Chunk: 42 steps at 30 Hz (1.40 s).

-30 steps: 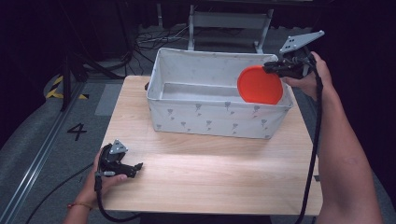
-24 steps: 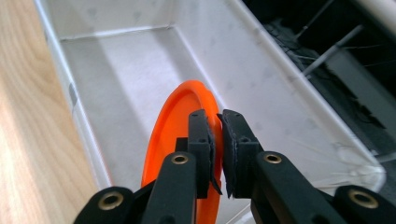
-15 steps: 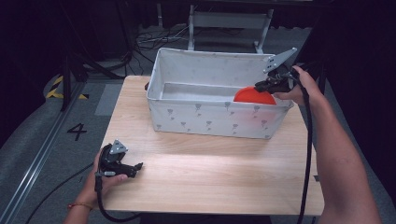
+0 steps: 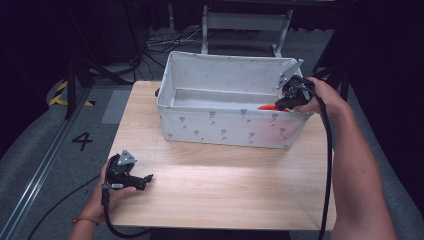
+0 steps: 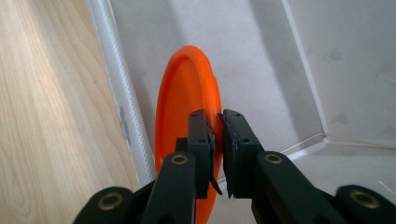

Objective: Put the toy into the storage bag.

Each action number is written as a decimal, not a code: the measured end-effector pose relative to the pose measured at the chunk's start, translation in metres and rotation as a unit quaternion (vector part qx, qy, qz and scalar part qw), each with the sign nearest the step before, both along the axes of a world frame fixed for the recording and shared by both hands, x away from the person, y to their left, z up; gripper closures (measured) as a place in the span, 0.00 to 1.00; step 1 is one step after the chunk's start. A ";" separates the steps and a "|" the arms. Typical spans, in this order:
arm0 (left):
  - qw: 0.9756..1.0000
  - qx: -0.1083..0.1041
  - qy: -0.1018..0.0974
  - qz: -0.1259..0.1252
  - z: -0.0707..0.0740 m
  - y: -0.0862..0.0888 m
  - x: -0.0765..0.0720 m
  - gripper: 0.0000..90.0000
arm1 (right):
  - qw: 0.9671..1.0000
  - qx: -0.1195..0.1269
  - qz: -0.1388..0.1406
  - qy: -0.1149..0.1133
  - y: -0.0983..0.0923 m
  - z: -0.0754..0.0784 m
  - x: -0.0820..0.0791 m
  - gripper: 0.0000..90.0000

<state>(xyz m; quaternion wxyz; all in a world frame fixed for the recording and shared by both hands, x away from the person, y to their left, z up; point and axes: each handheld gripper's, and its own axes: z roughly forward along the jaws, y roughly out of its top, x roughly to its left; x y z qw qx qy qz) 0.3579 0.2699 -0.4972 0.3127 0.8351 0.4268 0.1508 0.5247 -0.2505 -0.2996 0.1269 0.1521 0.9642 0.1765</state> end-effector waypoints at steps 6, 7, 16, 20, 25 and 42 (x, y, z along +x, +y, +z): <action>1.000 -0.001 0.001 0.000 0.000 0.000 0.000 0.01 | 0.999 -0.036 0.002 0.023 0.003 -0.005 0.003 0.91; 1.000 0.000 0.001 0.000 0.000 0.000 0.000 0.01 | 0.999 -0.043 0.001 0.028 0.004 -0.007 0.003 0.91; 1.000 0.000 0.000 -0.001 0.000 0.000 0.000 0.00 | 0.997 -0.074 -0.009 0.035 0.004 -0.013 0.007 0.91; 1.000 0.000 0.000 -0.001 0.000 0.000 0.000 0.00 | 0.998 -0.061 -0.021 0.023 0.001 -0.009 0.005 0.86; 1.000 0.000 0.000 -0.001 0.000 0.000 0.000 0.00 | 0.999 -0.025 -0.034 -0.005 -0.004 -0.002 0.001 0.79; 1.000 0.000 0.000 -0.001 0.000 0.000 0.000 0.01 | 0.961 0.218 -0.140 -0.100 -0.045 0.023 -0.034 0.34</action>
